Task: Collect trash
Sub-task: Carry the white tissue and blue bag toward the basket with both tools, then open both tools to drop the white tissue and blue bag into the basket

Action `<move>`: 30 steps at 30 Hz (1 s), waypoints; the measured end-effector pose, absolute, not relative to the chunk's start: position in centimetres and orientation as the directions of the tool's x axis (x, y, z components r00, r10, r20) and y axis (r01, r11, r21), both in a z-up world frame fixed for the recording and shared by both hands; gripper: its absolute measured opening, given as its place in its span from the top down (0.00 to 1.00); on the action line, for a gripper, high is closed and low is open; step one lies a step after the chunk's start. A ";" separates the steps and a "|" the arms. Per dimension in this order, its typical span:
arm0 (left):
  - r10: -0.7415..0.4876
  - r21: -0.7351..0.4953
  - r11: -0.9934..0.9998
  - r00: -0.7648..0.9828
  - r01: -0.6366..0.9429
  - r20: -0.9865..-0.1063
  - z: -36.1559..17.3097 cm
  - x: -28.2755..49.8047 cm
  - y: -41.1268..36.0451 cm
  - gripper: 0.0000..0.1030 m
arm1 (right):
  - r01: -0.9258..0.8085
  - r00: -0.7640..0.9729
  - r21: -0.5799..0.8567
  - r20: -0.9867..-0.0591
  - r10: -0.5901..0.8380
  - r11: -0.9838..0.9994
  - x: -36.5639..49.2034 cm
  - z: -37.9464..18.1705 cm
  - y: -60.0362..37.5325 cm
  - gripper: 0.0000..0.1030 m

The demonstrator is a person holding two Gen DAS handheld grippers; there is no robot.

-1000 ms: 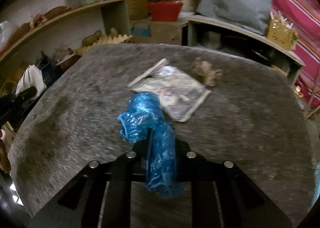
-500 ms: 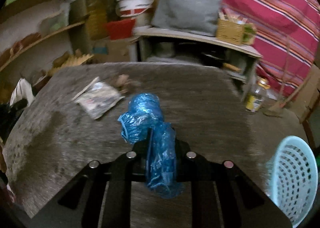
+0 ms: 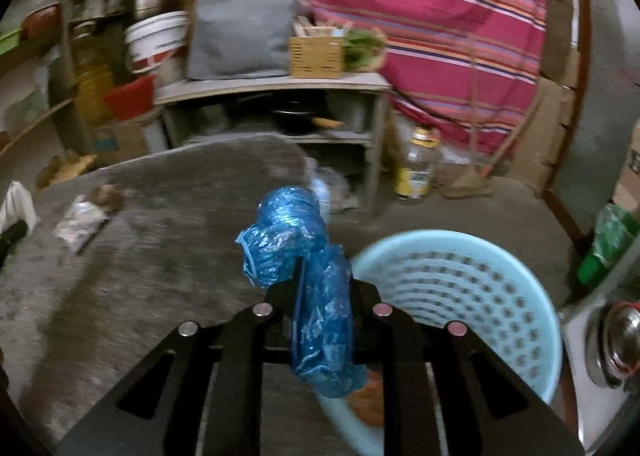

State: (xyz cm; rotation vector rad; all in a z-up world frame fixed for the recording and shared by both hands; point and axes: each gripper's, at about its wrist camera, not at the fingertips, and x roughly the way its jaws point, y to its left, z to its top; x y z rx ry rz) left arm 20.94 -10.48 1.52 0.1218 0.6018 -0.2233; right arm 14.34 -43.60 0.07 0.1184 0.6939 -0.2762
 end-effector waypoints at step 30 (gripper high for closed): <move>-0.472 0.049 0.772 0.624 0.634 -0.622 -1.8 16.2 -41.1 0.71 | 0.518 0.676 0.127 -0.667 -0.314 0.846 6.5 -3.2 -59.5 0.84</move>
